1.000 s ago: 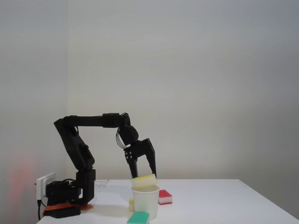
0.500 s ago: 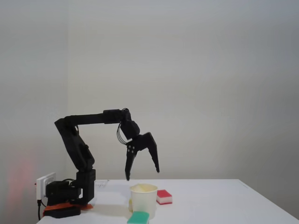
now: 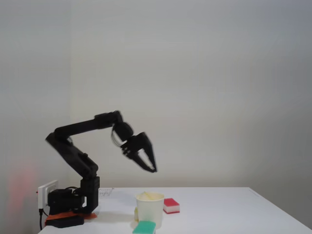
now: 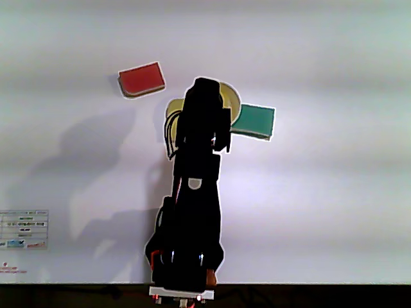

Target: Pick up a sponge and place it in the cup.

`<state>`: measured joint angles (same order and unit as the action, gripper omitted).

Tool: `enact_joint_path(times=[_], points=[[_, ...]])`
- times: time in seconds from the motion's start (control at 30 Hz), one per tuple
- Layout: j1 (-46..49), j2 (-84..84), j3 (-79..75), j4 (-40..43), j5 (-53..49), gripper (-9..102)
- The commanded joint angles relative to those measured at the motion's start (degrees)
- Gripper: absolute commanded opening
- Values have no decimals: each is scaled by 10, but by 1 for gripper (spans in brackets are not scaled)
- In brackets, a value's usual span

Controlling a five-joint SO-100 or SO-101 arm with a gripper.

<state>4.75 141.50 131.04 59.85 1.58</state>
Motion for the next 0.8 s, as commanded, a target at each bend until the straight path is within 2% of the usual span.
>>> enact_joint_path(times=[0.0, 0.3, 0.77], points=[[4, 128, 101, 6, 11, 0], [4, 379, 337, 16, 11, 0], [21, 454, 461, 17, 9, 0]])
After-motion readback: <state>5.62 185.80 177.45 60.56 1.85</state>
